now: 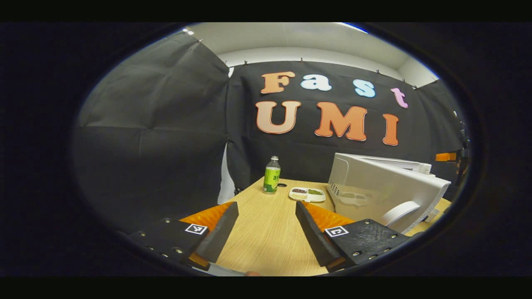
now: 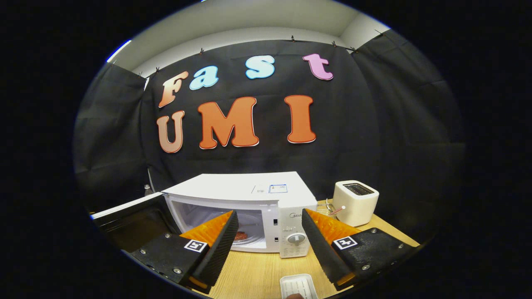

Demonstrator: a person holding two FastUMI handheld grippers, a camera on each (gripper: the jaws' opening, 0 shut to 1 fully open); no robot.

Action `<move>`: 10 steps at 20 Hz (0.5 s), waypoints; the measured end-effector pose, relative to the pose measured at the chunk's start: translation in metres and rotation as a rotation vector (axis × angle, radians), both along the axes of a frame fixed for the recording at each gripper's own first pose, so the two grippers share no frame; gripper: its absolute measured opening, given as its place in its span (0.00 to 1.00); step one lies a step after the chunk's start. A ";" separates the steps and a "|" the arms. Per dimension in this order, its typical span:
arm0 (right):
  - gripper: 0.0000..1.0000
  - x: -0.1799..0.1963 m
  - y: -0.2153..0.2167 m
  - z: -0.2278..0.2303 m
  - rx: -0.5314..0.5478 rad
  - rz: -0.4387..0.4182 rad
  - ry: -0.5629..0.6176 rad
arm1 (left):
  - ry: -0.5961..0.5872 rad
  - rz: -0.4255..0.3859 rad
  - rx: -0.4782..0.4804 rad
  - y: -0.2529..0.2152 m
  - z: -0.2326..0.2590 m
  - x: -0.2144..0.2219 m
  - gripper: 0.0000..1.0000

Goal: Open the microwave oven with the left hand, put the food in, and close the microwave oven.

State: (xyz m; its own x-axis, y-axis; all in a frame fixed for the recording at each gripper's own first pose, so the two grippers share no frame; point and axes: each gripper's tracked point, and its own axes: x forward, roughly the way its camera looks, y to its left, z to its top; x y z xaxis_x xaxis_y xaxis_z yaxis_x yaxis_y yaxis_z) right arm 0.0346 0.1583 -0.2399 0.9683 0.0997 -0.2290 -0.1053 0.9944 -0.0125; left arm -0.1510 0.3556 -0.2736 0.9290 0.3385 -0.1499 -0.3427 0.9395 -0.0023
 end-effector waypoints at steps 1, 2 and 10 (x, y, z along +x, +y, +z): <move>0.95 -0.003 -0.005 0.005 -0.004 0.000 -0.005 | 0.000 -0.011 0.007 -0.001 -0.001 0.003 0.86; 0.94 -0.005 -0.012 0.011 -0.011 -0.003 -0.014 | 0.001 -0.024 0.010 -0.004 -0.003 0.006 0.86; 0.94 -0.014 -0.042 0.022 0.009 -0.014 -0.034 | 0.009 -0.199 -0.021 -0.068 -0.024 0.024 0.65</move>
State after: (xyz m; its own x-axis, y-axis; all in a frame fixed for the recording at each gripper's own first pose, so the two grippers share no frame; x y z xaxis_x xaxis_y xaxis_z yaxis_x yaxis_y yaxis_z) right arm 0.0208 0.1166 -0.2178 0.9768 0.0881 -0.1950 -0.0911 0.9958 -0.0064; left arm -0.1274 0.2875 -0.2973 0.9757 0.1452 -0.1639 -0.1506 0.9884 -0.0205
